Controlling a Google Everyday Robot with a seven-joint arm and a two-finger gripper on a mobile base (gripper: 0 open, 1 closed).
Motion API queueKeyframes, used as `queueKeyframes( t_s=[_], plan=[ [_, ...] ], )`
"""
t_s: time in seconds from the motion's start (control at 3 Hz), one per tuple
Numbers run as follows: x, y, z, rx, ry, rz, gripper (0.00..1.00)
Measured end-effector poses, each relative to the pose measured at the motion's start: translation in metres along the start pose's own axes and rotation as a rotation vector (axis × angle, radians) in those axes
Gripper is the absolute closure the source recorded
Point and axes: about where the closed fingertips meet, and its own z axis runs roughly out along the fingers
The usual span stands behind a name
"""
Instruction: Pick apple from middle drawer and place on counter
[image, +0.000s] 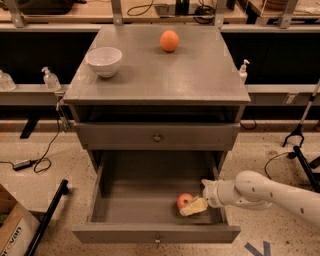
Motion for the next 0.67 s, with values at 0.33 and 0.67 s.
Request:
queueKeyframes(
  t_s=[0.33,0.67],
  plan=[
    [-0.001,0.006,0.009,0.027,-0.039,-0.003,0.00],
    [0.007,0.005,0.030,0.044,-0.055,0.009,0.00]
  ],
)
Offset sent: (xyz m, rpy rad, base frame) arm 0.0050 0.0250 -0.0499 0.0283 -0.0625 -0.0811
